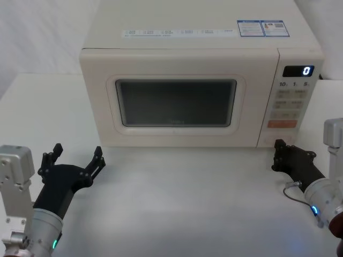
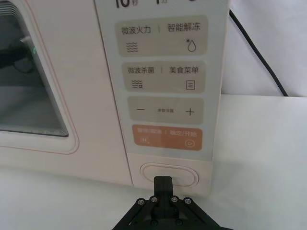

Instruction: Press the button to open the microwave door with one hand; close the microwave door with the other hand.

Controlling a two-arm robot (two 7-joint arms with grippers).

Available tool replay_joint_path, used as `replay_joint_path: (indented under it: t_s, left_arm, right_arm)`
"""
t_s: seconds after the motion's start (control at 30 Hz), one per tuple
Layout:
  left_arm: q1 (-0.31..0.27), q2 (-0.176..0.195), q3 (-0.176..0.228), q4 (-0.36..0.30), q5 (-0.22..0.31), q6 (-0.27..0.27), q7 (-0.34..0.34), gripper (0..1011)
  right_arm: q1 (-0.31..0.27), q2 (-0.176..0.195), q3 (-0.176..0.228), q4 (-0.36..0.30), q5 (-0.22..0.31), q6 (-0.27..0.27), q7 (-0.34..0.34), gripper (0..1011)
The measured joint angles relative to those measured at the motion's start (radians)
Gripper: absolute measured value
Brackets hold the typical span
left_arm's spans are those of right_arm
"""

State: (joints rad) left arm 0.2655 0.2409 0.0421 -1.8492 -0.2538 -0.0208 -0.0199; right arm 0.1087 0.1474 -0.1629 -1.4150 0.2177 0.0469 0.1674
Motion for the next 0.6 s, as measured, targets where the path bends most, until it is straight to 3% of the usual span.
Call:
replay_joint_path:
  t_s: [0.6]
  left_arm:
    - [0.000, 0.000, 0.000, 0.000, 0.000, 0.000, 0.000, 1001]
  right_arm:
    - [0.032, -0.015, 0.001, 0.045, -0.007, -0.015, 0.001, 0]
